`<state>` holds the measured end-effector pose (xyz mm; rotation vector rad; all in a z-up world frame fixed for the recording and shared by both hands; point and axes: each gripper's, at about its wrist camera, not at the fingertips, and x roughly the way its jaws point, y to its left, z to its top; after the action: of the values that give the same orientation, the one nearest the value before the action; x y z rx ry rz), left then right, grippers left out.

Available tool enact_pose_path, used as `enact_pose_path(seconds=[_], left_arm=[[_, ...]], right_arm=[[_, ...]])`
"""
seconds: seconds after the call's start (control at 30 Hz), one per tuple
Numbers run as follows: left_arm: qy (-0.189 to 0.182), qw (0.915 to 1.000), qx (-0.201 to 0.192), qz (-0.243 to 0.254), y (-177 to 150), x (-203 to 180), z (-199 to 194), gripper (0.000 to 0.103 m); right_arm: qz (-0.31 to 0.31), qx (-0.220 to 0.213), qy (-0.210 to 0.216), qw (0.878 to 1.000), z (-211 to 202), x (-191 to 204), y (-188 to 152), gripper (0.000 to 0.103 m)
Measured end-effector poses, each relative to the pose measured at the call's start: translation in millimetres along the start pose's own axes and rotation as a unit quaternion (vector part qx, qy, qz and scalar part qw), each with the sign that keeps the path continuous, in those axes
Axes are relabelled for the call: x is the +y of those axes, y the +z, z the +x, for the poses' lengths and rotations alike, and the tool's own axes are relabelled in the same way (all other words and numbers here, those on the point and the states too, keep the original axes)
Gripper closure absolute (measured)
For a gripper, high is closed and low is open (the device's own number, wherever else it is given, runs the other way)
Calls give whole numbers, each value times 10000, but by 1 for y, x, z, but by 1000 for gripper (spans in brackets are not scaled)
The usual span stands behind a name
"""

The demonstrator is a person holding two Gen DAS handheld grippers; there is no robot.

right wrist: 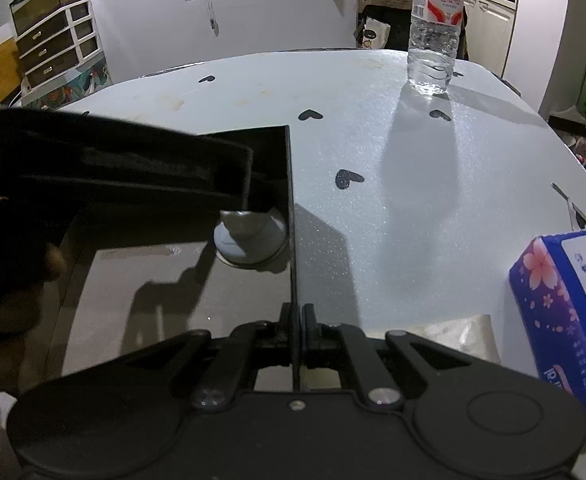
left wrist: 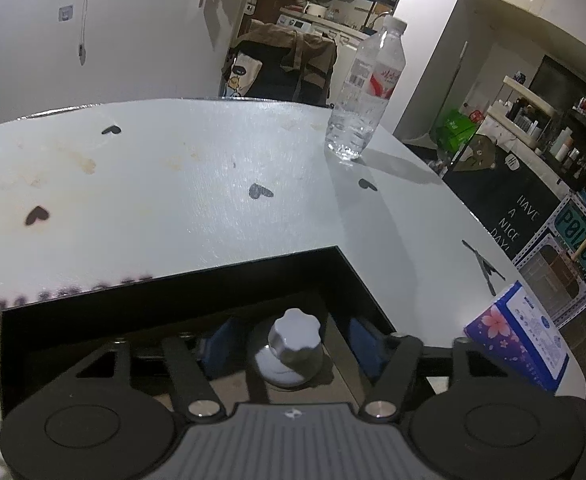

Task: Organize rigid objects
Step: 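Carry the knob into the black box and open the left tool, then return the left tool to the table and grasp the grey plastic clamp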

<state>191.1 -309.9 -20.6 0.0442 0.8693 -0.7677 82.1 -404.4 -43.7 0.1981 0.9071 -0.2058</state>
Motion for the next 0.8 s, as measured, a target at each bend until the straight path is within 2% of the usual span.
enact_pose_path(seconds=[0.13,0.2,0.33,0.57,0.73,0.8], left_arm=[[-32,9996,-270,104,-2,0,-23,20],[-37,9987,-474,159,-4,0,-40,12],[86,9950,-952,303,-12,4,-76,3],[852,9862,-1396,249,-30,39,-124,0],[1533,9761,-1536,-115,-47,80,-152,0],[1832,9693,-1607,-340,-55,99,-165,0]], right_arm=[[-21,-7,1,10000,0,1,-1,99],[-9,-13,13,10000,-1,1,-1,99],[11,-15,36,10000,-1,0,-2,99],[-52,-5,-5,10000,-2,3,-1,99],[-53,1,-9,10000,-2,4,-1,99],[-36,-2,-7,10000,-2,3,-1,99]])
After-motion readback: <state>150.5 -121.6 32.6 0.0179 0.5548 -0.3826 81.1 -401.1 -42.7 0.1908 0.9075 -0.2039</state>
